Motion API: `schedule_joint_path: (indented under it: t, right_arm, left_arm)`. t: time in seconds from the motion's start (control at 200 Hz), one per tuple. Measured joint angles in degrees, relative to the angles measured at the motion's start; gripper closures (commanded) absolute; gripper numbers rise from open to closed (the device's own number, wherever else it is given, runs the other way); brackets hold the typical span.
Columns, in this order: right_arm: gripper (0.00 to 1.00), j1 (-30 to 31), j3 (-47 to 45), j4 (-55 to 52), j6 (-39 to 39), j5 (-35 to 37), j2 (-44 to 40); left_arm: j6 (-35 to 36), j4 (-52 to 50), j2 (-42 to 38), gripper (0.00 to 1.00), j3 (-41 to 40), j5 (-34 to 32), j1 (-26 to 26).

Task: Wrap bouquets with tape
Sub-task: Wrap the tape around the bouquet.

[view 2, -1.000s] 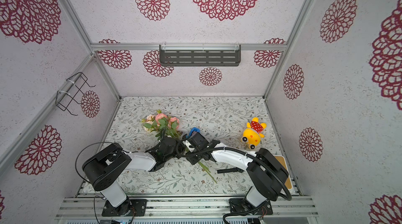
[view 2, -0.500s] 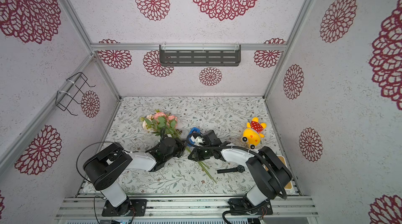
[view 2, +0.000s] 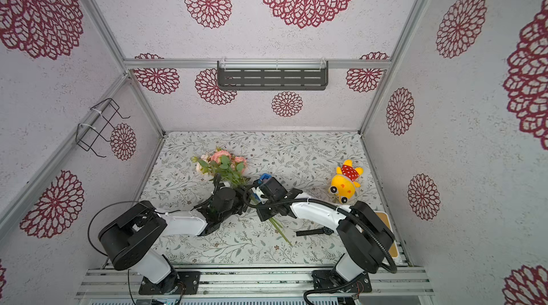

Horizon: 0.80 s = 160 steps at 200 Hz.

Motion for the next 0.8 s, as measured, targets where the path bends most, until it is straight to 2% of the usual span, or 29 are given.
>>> schedule_joint_path:
  t: [0.23, 0.495, 0.65, 0.741, 0.801]
  right_arm:
    - [1.00, 2.1, 0.7, -1.8, -3.0, 4.3, 0.0]
    - [1.00, 3.5, 2.0, -3.1, -4.7, 6.4, 0.0]
    - [1.00, 4.0, 3.0, -3.6, -5.2, 7.8, 0.3]
    - [1.00, 4.5, 3.0, -3.7, -5.5, 8.5, 0.7]
    - [1.00, 4.9, 3.0, -3.9, -5.8, 8.7, 0.9]
  left_arm:
    - [0.1, -2.5, -0.7, 0.31, -0.8, 0.6, 3.0]
    - [0.9, -4.1, 3.3, 0.38, 3.7, 4.4, 2.7]
    - [1.4, -4.4, 5.6, 0.56, 5.7, 5.9, 2.5]
    - [1.0, -3.9, 6.3, 0.76, 5.4, 6.4, 2.3]
    - [0.7, -3.5, 6.5, 0.84, 4.9, 6.5, 2.3]
